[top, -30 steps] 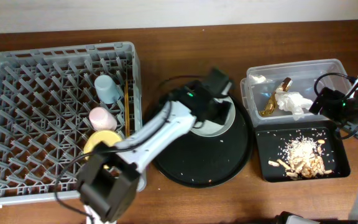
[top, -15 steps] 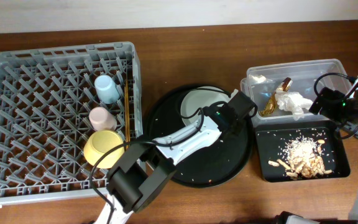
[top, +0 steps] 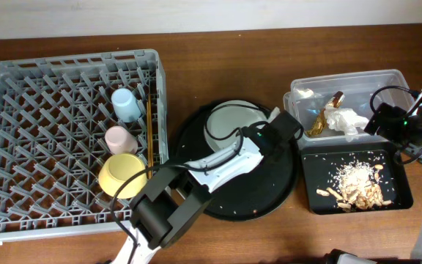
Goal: Sort waste into correct bins and load items into the dishwasher rack
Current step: 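Lift the white plate with the left gripper and carry it to the rack, then stand the white plate upright in the rack's back row with left gripper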
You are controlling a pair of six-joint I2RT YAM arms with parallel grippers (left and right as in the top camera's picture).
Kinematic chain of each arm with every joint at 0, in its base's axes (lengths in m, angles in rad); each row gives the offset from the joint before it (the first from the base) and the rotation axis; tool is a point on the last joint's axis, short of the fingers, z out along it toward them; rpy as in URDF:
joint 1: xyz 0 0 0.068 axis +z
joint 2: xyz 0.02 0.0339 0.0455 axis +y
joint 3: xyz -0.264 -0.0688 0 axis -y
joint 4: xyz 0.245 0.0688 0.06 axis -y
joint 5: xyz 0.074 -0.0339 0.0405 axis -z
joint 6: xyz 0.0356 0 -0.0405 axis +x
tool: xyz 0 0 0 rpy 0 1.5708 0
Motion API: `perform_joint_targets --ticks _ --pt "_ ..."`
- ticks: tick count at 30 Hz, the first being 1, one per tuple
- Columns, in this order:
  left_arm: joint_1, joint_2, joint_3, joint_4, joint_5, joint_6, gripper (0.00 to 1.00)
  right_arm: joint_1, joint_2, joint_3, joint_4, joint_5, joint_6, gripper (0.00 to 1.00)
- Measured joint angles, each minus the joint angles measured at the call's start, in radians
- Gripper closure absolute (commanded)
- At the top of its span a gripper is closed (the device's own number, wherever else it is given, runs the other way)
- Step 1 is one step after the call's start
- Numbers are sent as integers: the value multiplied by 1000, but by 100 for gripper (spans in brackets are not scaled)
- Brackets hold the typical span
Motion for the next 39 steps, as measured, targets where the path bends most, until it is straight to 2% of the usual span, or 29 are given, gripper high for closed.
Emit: perform_joint_targets --ticks 5,10,13,15,18,20,24,32,39 --pt "45 -133 44 -137 -28 0 100 0 0 0 0 0 0 1" --pt "156 -455 135 -234 7 0 100 0 0 0 0 0 0 1" --pt "312 -628 166 -283 137 -1 100 0 0 0 0 0 0 1" --pt "476 -676 173 -306 328 -3 100 0 0 0 0 0 0 1" --pt "680 -625 168 -316 615 -3 100 0 0 0 0 0 0 1" --pt "769 -573 162 -315 790 -3 100 0 0 0 0 0 0 1" --pt "917 -465 156 -296 1051 -3 100 0 0 0 0 0 0 1" --pt "1032 -310 153 -213 1363 -4 100 0 0 0 0 0 0 1" --pt "1067 -174 153 -211 1429 -4 98 0 0 0 0 0 0 1"
